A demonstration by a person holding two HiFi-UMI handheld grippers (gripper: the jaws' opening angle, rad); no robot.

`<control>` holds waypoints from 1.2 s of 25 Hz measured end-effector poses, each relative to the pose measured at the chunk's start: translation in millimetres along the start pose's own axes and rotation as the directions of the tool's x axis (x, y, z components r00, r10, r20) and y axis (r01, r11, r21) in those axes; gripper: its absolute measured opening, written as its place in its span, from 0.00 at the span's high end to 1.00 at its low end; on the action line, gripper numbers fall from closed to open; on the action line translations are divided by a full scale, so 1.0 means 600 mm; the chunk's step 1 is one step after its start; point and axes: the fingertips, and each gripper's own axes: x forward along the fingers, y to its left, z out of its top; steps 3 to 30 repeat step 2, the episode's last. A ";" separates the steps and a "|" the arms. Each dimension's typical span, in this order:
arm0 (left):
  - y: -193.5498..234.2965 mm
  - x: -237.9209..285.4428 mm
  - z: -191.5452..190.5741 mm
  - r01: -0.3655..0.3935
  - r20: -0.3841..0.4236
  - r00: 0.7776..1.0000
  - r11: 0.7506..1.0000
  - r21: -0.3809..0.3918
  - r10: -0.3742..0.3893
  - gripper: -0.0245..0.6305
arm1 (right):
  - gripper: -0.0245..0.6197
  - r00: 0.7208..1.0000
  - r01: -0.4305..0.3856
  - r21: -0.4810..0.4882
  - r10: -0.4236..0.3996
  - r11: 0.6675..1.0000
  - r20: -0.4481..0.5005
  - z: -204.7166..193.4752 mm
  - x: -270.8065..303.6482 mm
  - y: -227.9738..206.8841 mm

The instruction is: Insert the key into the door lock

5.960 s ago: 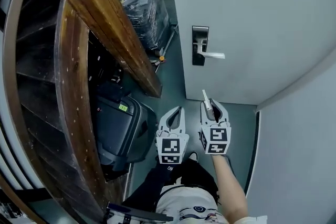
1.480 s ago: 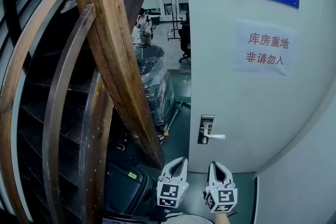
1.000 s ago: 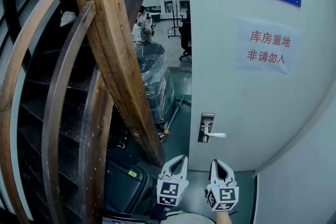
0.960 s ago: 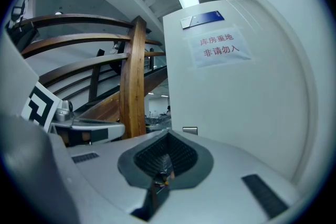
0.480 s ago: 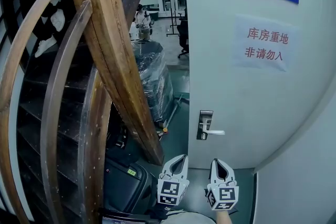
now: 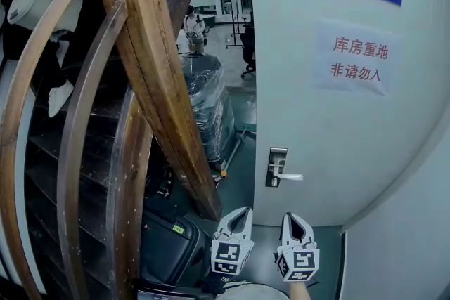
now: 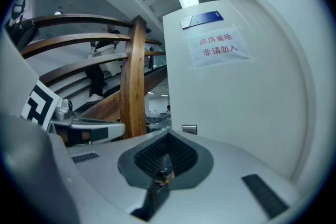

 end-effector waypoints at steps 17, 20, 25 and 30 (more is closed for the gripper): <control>-0.001 -0.002 -0.001 -0.001 -0.003 1.000 1.000 0.000 0.001 0.96 | 0.95 1.000 -0.001 0.000 0.001 1.000 -0.001 0.000 -0.001 0.000; -0.001 -0.002 -0.001 -0.001 -0.003 1.000 1.000 0.000 0.001 0.96 | 0.95 1.000 -0.001 0.000 0.001 1.000 -0.001 0.000 -0.001 0.000; -0.001 -0.002 -0.001 -0.001 -0.003 1.000 1.000 0.000 0.001 0.96 | 0.95 1.000 -0.001 0.000 0.001 1.000 -0.001 0.000 -0.001 0.000; -0.001 -0.002 -0.001 -0.001 -0.003 1.000 1.000 0.000 0.001 0.96 | 0.95 1.000 -0.001 0.000 0.001 1.000 -0.001 0.000 -0.001 0.000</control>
